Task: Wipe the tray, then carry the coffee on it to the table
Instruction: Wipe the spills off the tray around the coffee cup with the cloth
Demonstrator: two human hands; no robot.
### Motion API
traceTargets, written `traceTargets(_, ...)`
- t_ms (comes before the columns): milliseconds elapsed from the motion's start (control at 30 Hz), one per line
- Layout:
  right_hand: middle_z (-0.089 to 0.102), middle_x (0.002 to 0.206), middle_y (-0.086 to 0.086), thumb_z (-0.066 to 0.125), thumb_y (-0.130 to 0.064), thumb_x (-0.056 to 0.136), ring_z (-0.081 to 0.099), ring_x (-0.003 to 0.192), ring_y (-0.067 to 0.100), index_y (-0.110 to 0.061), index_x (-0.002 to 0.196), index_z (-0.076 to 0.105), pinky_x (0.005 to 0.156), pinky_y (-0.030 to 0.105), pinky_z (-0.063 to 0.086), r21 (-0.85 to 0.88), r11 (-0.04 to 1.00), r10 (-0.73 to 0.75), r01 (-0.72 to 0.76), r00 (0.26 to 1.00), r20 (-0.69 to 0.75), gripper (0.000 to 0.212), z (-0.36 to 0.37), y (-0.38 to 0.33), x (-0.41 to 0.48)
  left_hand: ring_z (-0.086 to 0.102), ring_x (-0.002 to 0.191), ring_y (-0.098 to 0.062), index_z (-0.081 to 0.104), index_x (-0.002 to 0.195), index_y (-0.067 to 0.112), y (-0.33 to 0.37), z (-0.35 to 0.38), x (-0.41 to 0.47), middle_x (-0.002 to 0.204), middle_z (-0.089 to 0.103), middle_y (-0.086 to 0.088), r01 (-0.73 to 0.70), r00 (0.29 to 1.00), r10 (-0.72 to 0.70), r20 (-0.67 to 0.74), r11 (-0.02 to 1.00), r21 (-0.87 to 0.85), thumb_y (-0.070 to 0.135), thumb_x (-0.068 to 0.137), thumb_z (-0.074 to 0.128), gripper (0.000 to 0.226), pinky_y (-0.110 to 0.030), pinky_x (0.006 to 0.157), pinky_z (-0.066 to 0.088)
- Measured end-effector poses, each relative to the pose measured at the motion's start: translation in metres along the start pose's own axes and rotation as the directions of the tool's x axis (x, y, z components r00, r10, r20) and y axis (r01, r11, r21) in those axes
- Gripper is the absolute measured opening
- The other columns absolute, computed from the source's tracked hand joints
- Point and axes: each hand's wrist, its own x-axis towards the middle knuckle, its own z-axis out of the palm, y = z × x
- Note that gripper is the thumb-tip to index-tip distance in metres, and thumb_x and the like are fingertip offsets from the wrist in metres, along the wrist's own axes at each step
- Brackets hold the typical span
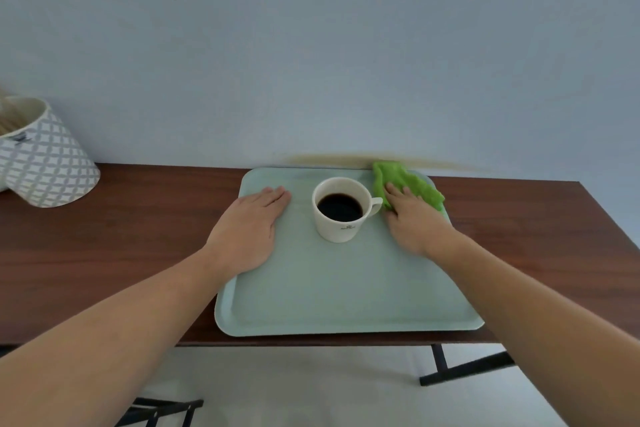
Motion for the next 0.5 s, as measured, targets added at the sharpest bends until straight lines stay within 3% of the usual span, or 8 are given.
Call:
traceTargets(100,0.014,0.165,0.001,0.03,-0.027,0.103,0.013,0.15,0.028,-0.021,0.156,0.017,0.121,0.043,0.012,-0.03,0.999,-0.023,0.023,1.0,-0.016,0.055,0.005,0.005,0.018,0.03,0.142,-0.018,0.031,0.149,0.02,0.003,0.001,-0.002,0.155,0.034,0.0,0.032,0.999,-0.032,-0.008,0.999,0.006,0.026,0.084,0.013,0.067,-0.037,0.114,0.026)
traceTargets(200,0.02,0.163,0.003,0.03,-0.031,0.104,0.022,0.147,0.03,-0.018,0.154,0.025,0.118,0.043,0.021,-0.077,0.997,0.007,-0.012,0.998,-0.061,0.052,0.005,0.009,-0.012,0.03,0.142,-0.018,0.031,0.149,0.02,0.005,0.002,-0.003,0.155,0.033,0.001,0.05,0.999,-0.05,-0.013,0.999,0.0,0.026,0.084,0.014,0.067,-0.036,0.114,0.025)
traceTargets(300,0.019,0.163,0.008,0.023,-0.032,0.104,0.024,0.146,0.033,-0.014,0.154,0.025,0.118,0.041,0.018,-0.138,0.99,0.019,-0.011,0.998,0.06,0.053,0.005,0.004,-0.066,0.03,0.142,-0.017,0.032,0.148,0.021,0.005,0.002,-0.003,0.155,0.033,0.002,0.078,0.996,-0.08,-0.035,0.996,-0.05,0.02,0.086,0.021,0.063,-0.036,0.115,0.024)
traceTargets(367,0.019,0.163,0.004,0.012,-0.041,0.099,0.023,0.147,0.03,-0.015,0.155,0.023,0.12,0.039,0.016,-0.133,0.989,-0.041,0.061,0.988,0.149,0.063,0.01,-0.012,-0.107,0.029,0.142,-0.016,0.033,0.148,0.02,0.005,0.003,-0.003,0.155,0.033,0.002,0.094,0.993,-0.1,-0.056,0.991,-0.091,0.016,0.086,0.026,0.062,-0.033,0.116,0.02)
traceTargets(500,0.05,0.147,-0.007,0.038,-0.044,0.089,0.054,0.13,0.024,-0.023,0.14,0.054,0.106,0.037,0.041,-0.142,0.923,-0.351,0.358,0.933,0.074,0.057,0.036,-0.063,-0.145,0.036,0.139,-0.019,0.042,0.144,0.014,0.001,0.002,0.0,0.151,0.041,-0.005,0.086,0.99,-0.104,-0.095,0.98,-0.182,0.01,0.083,0.032,0.061,-0.029,0.115,0.02)
